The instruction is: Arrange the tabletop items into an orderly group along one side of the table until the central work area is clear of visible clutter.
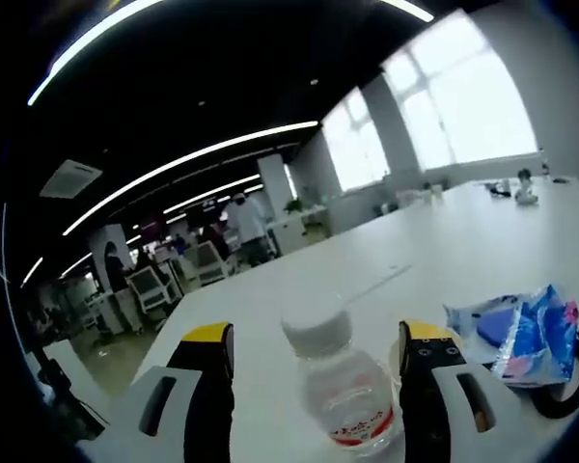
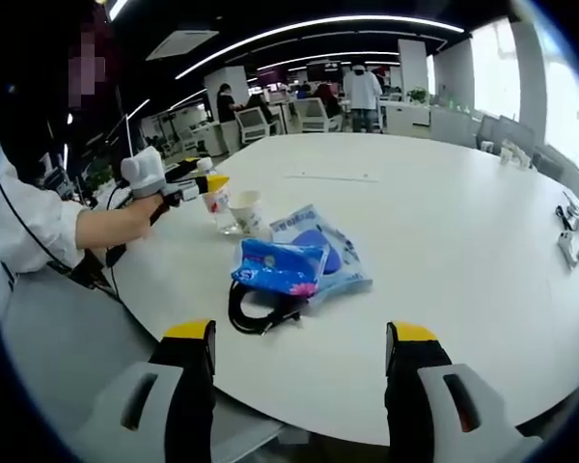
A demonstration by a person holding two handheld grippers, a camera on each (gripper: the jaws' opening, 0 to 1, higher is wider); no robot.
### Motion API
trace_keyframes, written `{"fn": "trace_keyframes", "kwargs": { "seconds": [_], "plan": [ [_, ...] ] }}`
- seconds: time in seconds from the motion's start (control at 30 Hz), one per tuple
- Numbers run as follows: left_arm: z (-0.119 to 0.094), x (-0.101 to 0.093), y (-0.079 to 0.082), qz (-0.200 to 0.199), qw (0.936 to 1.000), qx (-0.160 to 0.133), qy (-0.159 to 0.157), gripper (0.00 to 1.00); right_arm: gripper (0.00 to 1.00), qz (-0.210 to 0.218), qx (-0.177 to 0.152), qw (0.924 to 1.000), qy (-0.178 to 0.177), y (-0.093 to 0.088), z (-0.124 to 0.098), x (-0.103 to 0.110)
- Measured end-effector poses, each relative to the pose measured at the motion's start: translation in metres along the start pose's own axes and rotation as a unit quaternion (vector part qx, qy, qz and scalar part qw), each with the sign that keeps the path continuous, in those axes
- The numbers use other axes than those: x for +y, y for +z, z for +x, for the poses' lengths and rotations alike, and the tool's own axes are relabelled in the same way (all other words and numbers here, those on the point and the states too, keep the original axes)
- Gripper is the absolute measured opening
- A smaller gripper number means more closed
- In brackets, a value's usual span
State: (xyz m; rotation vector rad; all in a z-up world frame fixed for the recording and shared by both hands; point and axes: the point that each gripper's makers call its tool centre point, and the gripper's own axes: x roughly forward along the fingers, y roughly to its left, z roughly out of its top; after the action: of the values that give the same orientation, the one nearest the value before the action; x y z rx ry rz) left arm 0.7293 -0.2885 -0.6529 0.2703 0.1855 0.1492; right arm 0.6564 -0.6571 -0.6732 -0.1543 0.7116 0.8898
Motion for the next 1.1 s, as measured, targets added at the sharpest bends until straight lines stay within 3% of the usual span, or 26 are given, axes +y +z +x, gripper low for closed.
{"fn": "trace_keyframes", "kwargs": {
  "seconds": [0.33,0.47,0.67,1.1],
  "plan": [
    [-0.017,0.001,-0.006,-0.027,0.9994,0.022,-0.005,0.7,0.7,0.0,-0.007,1.0,0.005,0.001,0.0,0.004],
    [-0.027,0.001,-0.011,-0.037,0.9985,0.039,-0.009,0.66,0.69,0.0,-0.011,0.9999,0.007,0.002,-0.001,0.005],
    [-0.039,-0.001,-0.013,-0.069,0.9961,0.052,-0.016,0.72,0.69,-0.003,-0.014,0.9998,0.012,0.001,-0.003,0.009],
    [-0.075,-0.01,-0.008,-0.097,0.9931,0.063,-0.019,0.73,0.69,0.006,-0.03,0.9995,0.008,0.003,-0.012,0.023]
  ]
}}
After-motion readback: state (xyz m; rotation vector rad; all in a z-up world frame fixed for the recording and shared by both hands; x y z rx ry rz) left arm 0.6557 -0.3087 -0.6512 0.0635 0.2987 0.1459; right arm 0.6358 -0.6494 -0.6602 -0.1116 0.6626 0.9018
